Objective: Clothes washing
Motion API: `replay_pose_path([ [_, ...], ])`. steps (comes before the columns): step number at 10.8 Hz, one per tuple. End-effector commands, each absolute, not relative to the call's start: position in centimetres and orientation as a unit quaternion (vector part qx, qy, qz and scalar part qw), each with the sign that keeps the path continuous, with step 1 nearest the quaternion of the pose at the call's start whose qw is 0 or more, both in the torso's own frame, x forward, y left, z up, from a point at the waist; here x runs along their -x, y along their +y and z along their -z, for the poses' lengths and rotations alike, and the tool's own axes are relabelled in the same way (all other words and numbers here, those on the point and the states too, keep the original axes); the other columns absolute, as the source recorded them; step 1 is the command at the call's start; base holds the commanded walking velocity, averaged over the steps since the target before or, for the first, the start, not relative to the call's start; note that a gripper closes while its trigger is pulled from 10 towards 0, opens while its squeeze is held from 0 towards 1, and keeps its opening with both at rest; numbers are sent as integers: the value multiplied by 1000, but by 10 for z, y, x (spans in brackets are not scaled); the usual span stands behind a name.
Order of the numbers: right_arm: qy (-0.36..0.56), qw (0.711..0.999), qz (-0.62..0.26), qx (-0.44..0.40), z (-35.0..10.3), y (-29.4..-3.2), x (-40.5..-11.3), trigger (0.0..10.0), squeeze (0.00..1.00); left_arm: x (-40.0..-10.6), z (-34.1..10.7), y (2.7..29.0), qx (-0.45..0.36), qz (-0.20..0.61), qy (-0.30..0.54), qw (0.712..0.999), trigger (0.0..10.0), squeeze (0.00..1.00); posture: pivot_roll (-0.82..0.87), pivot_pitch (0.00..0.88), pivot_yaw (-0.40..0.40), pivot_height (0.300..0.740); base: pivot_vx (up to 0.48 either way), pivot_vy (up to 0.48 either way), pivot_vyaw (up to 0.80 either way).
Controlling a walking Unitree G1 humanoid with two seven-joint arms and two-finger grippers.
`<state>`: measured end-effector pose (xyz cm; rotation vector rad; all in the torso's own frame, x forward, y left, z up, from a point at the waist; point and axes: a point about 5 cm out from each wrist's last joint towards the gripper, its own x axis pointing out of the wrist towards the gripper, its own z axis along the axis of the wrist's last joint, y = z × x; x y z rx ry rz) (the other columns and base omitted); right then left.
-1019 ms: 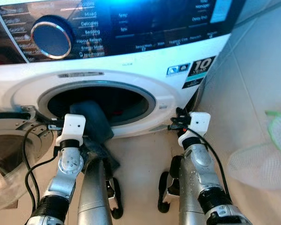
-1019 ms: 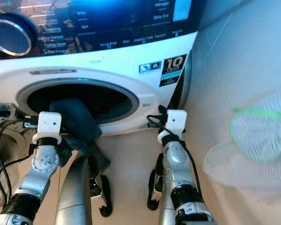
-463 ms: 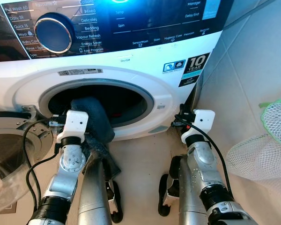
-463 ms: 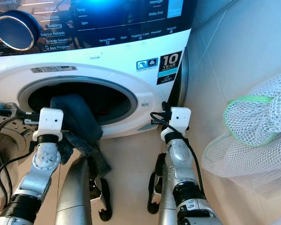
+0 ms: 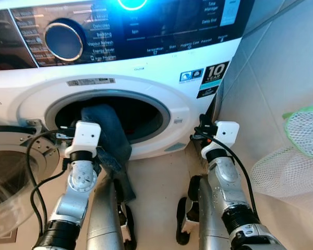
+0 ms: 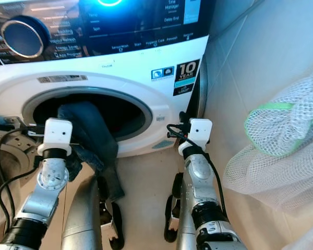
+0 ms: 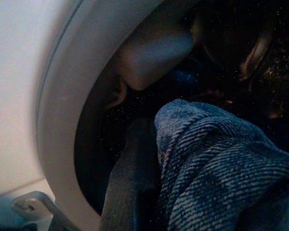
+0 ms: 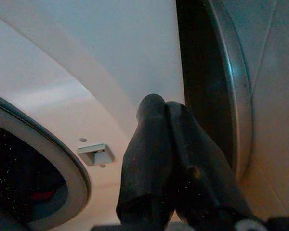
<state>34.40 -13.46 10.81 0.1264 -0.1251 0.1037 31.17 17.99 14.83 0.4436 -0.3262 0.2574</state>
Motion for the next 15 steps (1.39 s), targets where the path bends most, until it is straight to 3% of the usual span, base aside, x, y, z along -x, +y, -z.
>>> replay_pose_path([
  [1, -59, 995, -49, -68, -104, -135, -341, 10000, 0, -309, -154, 180, -229, -128, -178, 948, 10000, 0, 57, 238, 41, 568, 0, 0, 0],
  [4, -62, 995, -45, -68, -104, -138, -339, 10000, 0, -285, -143, 179, -231, -126, -173, 949, 10000, 0, 61, 230, 36, 568, 0, 0, 0],
  [10, -57, 995, -50, -68, -103, -136, -340, 10000, 0, -283, -145, 182, -230, -143, -168, 948, 10000, 0, 65, 267, 32, 568, 0, 0, 0],
  [15, -52, 995, -51, -66, -102, -137, -340, 10000, 0, -283, -145, 180, -230, -144, -166, 948, 10000, 0, 65, 271, 27, 568, -277, 0, 0],
])
